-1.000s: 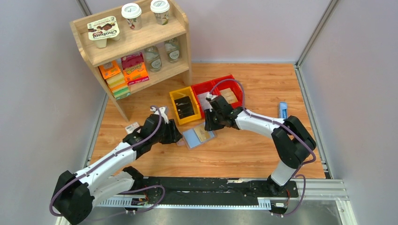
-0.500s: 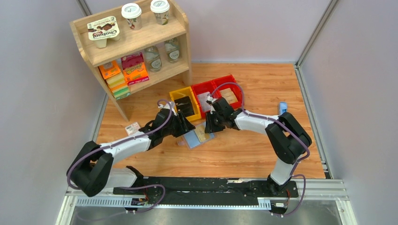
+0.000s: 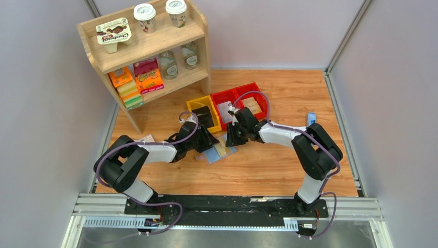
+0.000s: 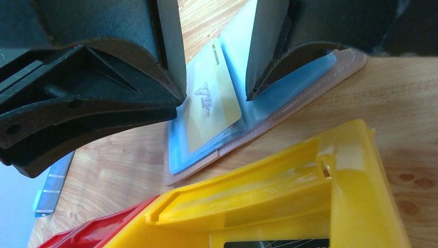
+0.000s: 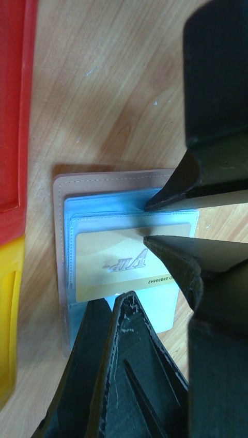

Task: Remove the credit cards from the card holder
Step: Remove the credit card from the card holder.

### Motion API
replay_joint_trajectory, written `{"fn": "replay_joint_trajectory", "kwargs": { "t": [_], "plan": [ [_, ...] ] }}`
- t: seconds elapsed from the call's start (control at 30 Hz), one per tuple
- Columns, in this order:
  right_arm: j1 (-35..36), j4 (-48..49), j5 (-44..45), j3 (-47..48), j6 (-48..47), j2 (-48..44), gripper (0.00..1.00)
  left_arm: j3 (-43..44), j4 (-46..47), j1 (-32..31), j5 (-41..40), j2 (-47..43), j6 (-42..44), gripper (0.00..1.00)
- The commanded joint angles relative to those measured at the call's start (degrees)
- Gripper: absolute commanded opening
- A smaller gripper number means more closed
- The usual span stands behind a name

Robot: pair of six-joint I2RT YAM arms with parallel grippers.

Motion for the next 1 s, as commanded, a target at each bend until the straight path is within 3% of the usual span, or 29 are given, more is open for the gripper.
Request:
{"fn": "replay_joint_trajectory", "kwargs": {
  "t": [0.0,0.2,0.37,0.5,0.67,0.97],
  "plan": [
    [0.00,0.56,-1.03,-0.46,0.44,1.91,0.30,-1.71,7.79,-0.18,0.94,2.45,-1.77,0.52],
    [0.00,0.92,-1.64,-0.81,0.62,2.00,0.30,-2.24,10.61,-0.18,3.49,6.32,-3.00,0.43],
    [-0.09,1.18,-1.73,-0.99,0.44,1.82,0.30,-5.67,17.37,-0.18,3.14,6.23,-4.76,0.21],
    [-0.35,1.36,-1.99,-1.34,0.70,2.26,0.30,-7.51,20.71,-0.18,2.52,4.91,-4.94,0.10],
    [-0.62,1.62,-1.99,-1.60,0.97,2.61,0.30,-9.71,27.73,-0.18,3.05,4.47,-5.20,0.11],
    [-0.79,2.15,-2.61,-1.78,1.85,3.84,0.29,-12.26,36.89,-0.18,4.89,3.60,-3.89,0.22]
  ]
}}
